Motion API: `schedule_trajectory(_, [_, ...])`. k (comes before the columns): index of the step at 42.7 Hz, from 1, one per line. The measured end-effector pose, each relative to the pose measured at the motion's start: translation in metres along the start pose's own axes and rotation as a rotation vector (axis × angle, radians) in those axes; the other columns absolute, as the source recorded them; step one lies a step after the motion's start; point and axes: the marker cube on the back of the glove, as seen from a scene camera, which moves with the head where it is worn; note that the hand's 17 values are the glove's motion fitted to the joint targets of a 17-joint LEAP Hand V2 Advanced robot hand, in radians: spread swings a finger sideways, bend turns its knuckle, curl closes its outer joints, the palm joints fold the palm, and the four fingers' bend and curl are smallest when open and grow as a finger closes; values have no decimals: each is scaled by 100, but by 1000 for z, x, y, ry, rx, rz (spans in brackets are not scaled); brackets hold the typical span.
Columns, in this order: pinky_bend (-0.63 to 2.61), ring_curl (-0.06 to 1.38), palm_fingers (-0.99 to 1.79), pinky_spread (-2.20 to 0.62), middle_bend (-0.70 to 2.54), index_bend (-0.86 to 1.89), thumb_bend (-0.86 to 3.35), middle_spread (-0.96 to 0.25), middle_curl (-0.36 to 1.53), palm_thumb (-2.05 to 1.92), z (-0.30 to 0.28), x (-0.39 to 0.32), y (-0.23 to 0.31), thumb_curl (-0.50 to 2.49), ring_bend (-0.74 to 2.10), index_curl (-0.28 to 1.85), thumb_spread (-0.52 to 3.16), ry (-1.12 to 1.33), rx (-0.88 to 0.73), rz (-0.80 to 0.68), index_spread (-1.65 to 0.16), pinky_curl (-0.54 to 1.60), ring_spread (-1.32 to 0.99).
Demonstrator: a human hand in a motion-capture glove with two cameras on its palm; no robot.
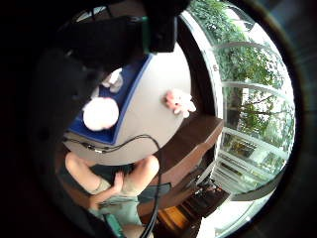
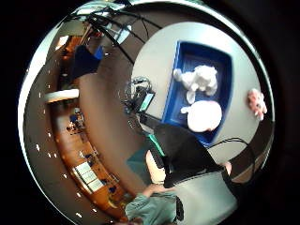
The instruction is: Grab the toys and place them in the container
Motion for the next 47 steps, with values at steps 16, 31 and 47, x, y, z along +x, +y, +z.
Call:
schedule_trajectory(16, [106,41,-27,7,12,8,-2,5,39,2,-65,209,25,55,28,46,119,31,72,245,-22,39,4])
schedule_trajectory(31, [97,39,-26,8,12,8,-2,3,31,4,90,353,-45,45,21,32,122,-100,-63,250,-23,36,6])
schedule_trajectory(47, [99,37,-49,9,5,0,-3,6,22,1,228,392,-79,39,16,19,115,-140,-148,230,-20,36,7])
